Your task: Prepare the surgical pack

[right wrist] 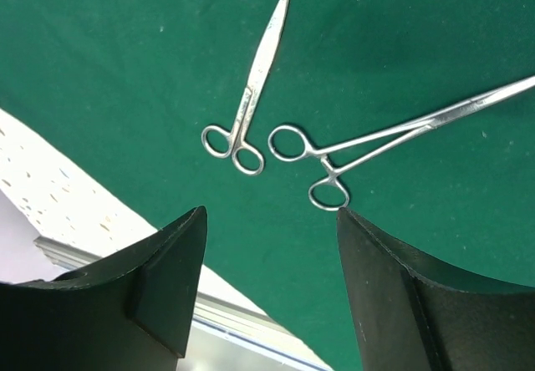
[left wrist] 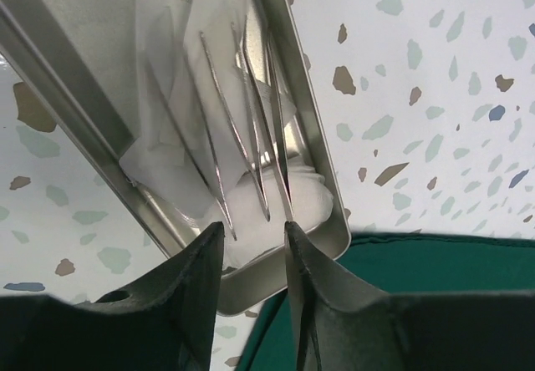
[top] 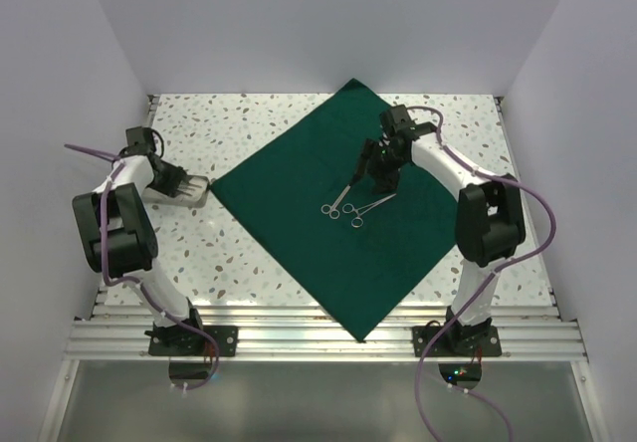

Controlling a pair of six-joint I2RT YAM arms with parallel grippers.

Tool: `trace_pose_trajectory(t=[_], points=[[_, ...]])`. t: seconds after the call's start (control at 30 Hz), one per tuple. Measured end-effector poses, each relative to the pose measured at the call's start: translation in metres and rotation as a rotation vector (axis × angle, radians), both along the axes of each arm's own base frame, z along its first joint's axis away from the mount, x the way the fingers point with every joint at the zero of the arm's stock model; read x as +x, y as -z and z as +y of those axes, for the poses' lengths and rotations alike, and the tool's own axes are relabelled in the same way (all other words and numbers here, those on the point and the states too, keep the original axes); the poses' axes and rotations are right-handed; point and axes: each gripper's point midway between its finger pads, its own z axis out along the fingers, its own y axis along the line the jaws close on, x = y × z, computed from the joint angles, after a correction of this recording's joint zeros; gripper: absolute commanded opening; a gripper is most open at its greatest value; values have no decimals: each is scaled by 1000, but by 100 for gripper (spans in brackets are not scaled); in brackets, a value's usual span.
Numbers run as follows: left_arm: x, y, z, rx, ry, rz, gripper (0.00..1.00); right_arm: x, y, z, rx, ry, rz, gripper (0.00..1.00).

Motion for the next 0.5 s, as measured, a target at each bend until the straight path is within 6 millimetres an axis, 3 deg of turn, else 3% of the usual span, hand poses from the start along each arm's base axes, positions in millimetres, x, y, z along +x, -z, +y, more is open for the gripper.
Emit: trace_pose_trajectory(t=[0.1,0.23,0.5], points=[[-2,1,2,-10,-8,7,46,1,6,0,-7,5,13,67],[-3,1,3,-28,-9,1,48,2,9,-2,-20,30,20,66],[-12,-14,-18,-66,66,-41,52,8,23,-18,-97,195,46,56]])
